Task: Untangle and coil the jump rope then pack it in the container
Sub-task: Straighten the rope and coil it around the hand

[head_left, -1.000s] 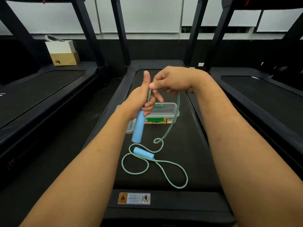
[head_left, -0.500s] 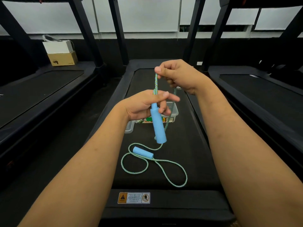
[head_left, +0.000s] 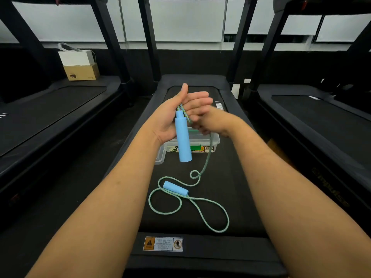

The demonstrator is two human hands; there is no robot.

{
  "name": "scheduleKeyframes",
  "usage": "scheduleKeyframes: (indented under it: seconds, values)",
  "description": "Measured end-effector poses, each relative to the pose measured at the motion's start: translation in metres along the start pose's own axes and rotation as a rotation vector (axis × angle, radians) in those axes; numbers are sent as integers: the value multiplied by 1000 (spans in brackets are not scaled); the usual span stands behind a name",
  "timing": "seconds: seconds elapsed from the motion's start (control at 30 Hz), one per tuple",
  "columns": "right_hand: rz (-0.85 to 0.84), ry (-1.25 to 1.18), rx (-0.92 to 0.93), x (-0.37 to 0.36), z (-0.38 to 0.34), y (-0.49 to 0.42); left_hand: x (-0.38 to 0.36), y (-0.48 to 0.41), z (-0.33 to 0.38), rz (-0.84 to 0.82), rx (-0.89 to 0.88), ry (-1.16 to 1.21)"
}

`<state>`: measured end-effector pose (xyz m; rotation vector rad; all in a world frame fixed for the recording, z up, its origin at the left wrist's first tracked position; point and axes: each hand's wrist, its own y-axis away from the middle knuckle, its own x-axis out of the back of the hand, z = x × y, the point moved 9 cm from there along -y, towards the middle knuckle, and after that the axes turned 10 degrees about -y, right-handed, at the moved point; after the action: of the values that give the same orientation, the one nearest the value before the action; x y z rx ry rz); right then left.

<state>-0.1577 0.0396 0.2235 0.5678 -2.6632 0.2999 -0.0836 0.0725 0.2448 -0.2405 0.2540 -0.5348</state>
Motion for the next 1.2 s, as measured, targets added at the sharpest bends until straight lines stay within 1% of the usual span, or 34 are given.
scheduleKeyframes:
  seconds: [0.07,0.1,0.17,0.23,0.3,0.37,0.47,0.57,0.63,0.7,0.77,0.9,1.0,1.07,1.13,1.2]
  values:
    - [-143,61,-111,-24,10,0,13,-1,1,-3,-60,-40]
    - [-219,97,-153,-33,12,2,21,-1,-1,1,-72,-96]
    - [-356,161,-228,-43,13,7,34,0,-7,29,-33,-243]
    - [-422,211,-280,-41,8,12,38,3,-20,11,61,-364]
    - [-428,274,-290,-34,1,13,31,8,-30,-62,155,-423]
    - [-399,282,-268,-27,-7,14,27,10,-35,-112,192,-453]
    - [-368,234,-231,-17,-15,17,23,13,-40,-147,273,-505]
    - [-380,110,-176,-10,-23,22,10,20,-43,-229,339,-573]
    - [-381,-28,-126,-4,-30,25,0,24,-44,-288,374,-530]
    - [-342,-155,-72,6,-32,23,-10,27,-45,-359,393,-394]
    - [-287,-244,-2,12,-30,18,-18,27,-38,-393,338,-304]
    - [-157,-358,104,15,-18,11,-26,20,-14,-300,170,-247]
    - [-79,-402,135,12,-16,9,-31,15,4,-215,69,-62]
    - [-41,-398,108,9,-15,5,-29,8,13,-163,-12,100]
    - [-56,-345,80,2,-13,2,-23,5,19,-147,-92,187]
    - [-108,-269,42,-5,-11,1,-10,4,18,-92,-87,152]
